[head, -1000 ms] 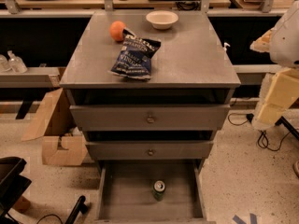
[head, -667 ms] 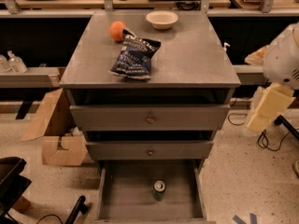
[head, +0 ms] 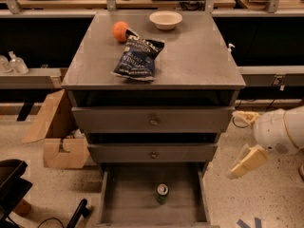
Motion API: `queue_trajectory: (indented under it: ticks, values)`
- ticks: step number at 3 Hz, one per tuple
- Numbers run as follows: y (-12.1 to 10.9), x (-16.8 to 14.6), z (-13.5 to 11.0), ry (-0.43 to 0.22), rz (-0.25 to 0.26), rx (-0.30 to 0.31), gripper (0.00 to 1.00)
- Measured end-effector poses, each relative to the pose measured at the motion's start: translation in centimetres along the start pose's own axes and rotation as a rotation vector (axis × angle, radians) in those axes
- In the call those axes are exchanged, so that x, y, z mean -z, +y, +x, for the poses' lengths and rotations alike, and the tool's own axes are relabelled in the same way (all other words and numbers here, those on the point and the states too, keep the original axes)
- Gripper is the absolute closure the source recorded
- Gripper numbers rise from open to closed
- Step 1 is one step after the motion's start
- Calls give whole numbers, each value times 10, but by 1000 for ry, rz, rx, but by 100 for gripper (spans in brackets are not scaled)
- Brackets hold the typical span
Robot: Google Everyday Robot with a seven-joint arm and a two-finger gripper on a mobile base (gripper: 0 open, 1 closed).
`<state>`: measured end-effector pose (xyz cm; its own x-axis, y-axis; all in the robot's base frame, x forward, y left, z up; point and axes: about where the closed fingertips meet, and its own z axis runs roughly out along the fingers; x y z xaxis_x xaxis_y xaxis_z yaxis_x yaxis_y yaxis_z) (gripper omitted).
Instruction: Pick green can from bottom drawer and place on counter
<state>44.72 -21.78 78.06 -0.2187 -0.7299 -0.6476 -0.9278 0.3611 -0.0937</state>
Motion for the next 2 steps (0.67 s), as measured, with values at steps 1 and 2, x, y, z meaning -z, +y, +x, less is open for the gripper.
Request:
queue_trajectory:
  ticks: [1, 2]
  values:
    - [-23, -33, 30, -191, 93, -1, 0]
    - [-32, -45, 47, -259, 125, 84, 0]
